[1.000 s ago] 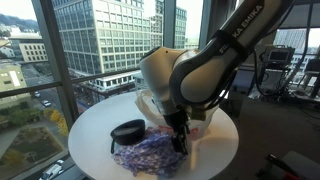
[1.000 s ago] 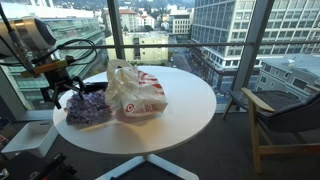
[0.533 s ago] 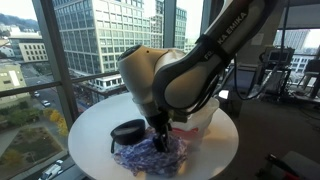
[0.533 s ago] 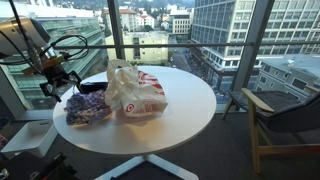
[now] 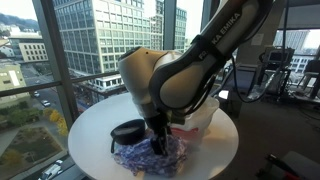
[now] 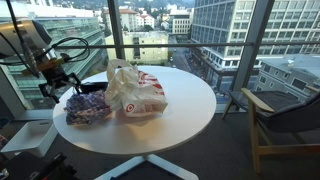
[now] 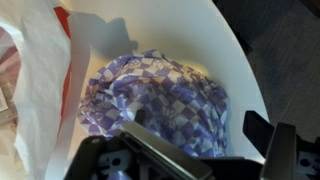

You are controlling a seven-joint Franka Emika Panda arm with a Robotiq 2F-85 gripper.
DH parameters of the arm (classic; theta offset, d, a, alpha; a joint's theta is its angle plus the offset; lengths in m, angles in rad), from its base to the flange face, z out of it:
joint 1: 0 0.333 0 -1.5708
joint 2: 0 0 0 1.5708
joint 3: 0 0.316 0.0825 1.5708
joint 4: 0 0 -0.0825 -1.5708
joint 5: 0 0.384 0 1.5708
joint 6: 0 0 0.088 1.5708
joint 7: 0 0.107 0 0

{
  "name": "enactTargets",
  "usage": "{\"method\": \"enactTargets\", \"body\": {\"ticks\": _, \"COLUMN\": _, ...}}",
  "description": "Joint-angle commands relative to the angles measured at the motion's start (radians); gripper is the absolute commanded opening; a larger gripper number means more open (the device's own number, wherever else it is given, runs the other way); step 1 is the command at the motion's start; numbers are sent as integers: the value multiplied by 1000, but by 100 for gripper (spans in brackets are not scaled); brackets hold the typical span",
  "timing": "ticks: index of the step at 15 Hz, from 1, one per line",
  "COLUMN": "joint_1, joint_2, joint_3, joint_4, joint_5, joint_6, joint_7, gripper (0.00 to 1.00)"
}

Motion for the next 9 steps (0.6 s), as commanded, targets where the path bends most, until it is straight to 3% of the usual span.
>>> {"method": "enactTargets", "body": {"ticks": 1, "joint_1": -18, "joint_2": 41, "joint_3": -10, "joint_4": 59, "joint_5": 107, "joint_6": 84, "joint_7": 2, "gripper": 100}}
{"method": "enactTargets", "body": {"ticks": 5, "joint_1": -11, "joint_2": 56, "joint_3": -48, "joint_4": 130, "joint_5": 191, "joint_6": 135, "joint_7": 85, "gripper": 100}}
{"method": "enactTargets", "body": {"ticks": 9, "joint_1": 8, "joint_2": 94, "joint_3": -110, "joint_4": 224, "joint_5": 179, "joint_6": 157, "joint_7": 241, "gripper": 100}}
